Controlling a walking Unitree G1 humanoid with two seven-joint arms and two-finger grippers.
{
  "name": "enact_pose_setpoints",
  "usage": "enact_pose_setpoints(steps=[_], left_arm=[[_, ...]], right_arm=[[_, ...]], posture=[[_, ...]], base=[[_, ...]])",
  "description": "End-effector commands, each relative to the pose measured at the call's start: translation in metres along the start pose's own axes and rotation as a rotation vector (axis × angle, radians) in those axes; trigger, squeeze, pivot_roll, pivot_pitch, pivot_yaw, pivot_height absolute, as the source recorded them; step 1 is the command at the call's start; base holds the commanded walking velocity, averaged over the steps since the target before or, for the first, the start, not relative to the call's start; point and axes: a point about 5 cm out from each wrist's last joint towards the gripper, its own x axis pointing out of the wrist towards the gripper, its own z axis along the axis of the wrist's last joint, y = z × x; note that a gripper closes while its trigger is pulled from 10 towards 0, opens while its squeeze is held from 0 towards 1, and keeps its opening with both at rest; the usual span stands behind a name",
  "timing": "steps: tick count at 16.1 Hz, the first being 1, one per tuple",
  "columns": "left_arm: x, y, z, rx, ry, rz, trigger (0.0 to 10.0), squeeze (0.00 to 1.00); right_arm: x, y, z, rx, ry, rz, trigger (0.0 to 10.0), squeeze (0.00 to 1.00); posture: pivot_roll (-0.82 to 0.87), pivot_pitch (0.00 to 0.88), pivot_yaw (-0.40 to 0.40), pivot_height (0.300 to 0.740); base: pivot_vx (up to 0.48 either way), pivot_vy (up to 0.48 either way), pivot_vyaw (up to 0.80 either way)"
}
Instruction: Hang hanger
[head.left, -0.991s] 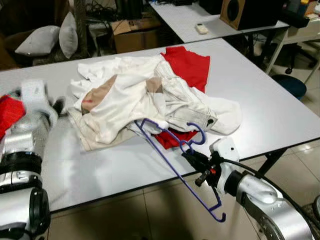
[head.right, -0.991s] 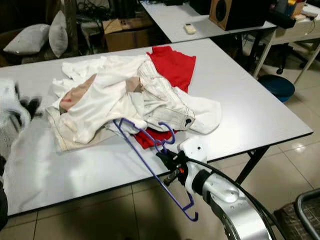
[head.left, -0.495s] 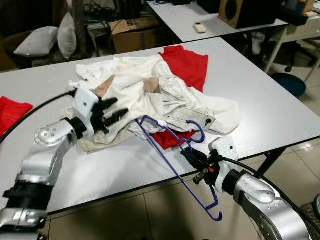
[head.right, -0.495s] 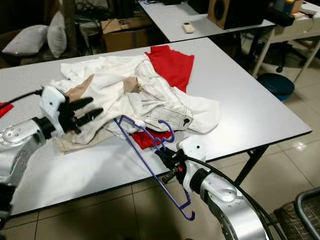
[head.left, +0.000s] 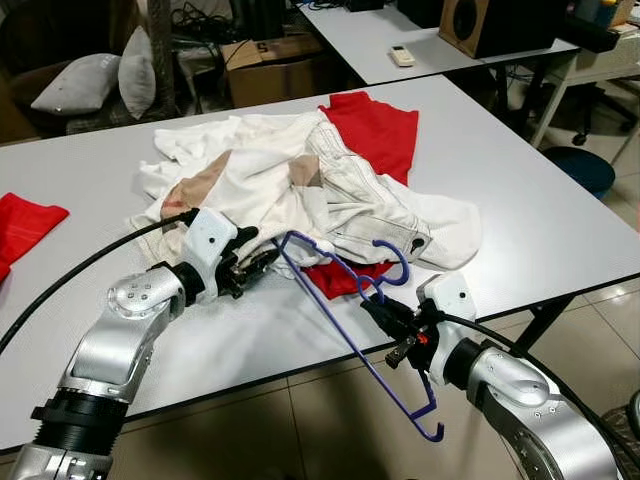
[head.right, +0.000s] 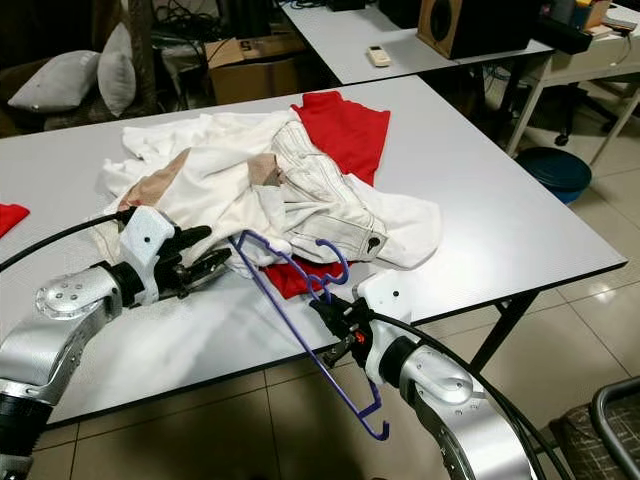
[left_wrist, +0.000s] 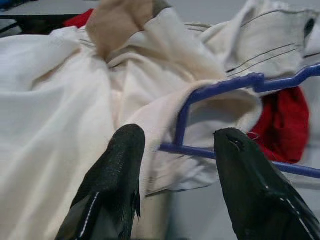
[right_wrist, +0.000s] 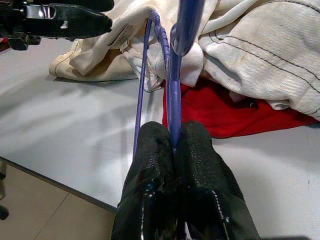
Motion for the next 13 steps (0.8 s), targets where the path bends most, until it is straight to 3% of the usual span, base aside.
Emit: enact_pose_setpoints(steps=[1, 8, 9, 10, 11, 12, 13], left_arm=[[0.004, -0.003, -0.002, -0.010, 0.008, 0.038, 10.0, 0.00], [0.019, -0.009, -0.005, 0.059, 0.058, 0.095, 10.0, 0.00], [0.021, -0.009, -0.005, 0.063, 0.062, 0.105, 9.2, 0.00], [0.023, -0.009, -0.004, 0.073, 0.069, 0.110, 4.6, 0.00], [0.023, -0.009, -0.004, 0.073, 0.069, 0.110, 4.6, 0.00], [0.026, -0.006, -0.003, 0.081, 0.073, 0.119, 0.4, 0.00], [0.027, -0.004, -0.002, 0.083, 0.073, 0.126, 0.0, 0.00]], right_arm=[[0.002, -0.003, -0.004, -0.012, 0.032, -0.016, 10.0, 0.00], [0.002, 0.000, -0.004, -0.027, 0.035, 0.007, 10.0, 0.00], [0.002, 0.001, -0.004, -0.029, 0.037, 0.013, 10.0, 0.00], [0.002, 0.001, -0.004, -0.032, 0.039, 0.019, 10.0, 0.00], [0.002, 0.001, -0.004, -0.032, 0.039, 0.019, 10.0, 0.00], [0.003, 0.001, -0.003, -0.036, 0.036, 0.021, 10.0, 0.00], [0.004, 0.001, -0.002, -0.038, 0.034, 0.022, 10.0, 0.00]], posture=[[0.08, 0.000, 0.092, 0.740], [0.07, 0.000, 0.081, 0.740], [0.07, 0.000, 0.081, 0.740], [0.07, 0.000, 0.082, 0.740], [0.07, 0.000, 0.082, 0.740], [0.07, 0.000, 0.093, 0.740], [0.07, 0.000, 0.094, 0.740]], base=[[0.000, 0.000, 0.00], [0.000, 0.000, 0.00], [0.000, 0.000, 0.00], [0.000, 0.000, 0.00], [0.000, 0.000, 0.00], [0.000, 0.000, 0.00], [0.000, 0.000, 0.00]])
